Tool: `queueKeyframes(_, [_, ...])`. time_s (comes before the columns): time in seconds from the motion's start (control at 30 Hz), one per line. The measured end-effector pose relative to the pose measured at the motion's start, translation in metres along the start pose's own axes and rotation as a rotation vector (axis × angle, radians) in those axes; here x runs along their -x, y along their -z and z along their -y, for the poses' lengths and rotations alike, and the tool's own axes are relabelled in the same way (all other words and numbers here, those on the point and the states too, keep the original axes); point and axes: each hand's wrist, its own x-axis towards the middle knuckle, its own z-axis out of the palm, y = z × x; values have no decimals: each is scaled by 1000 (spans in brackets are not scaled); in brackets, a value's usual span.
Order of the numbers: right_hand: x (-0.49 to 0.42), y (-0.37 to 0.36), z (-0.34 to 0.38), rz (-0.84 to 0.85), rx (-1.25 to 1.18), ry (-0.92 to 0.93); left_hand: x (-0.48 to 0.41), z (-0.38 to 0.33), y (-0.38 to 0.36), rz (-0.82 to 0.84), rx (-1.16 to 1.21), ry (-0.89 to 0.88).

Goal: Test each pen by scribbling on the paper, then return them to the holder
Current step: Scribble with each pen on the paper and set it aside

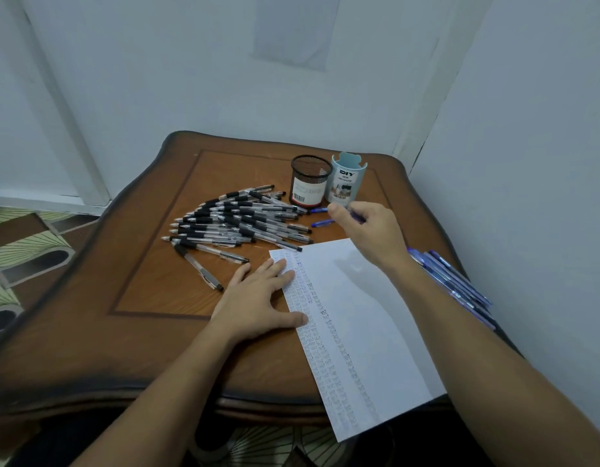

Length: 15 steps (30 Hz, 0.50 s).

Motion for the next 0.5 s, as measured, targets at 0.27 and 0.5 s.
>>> queueKeyframes(0.27, [38, 12, 29, -48, -485, -8, 0, 0, 1, 10, -8, 2])
queueKeyframes(0.5, [57, -7, 9, -103, -1053, -408, 1, -2, 2, 23, -9, 6])
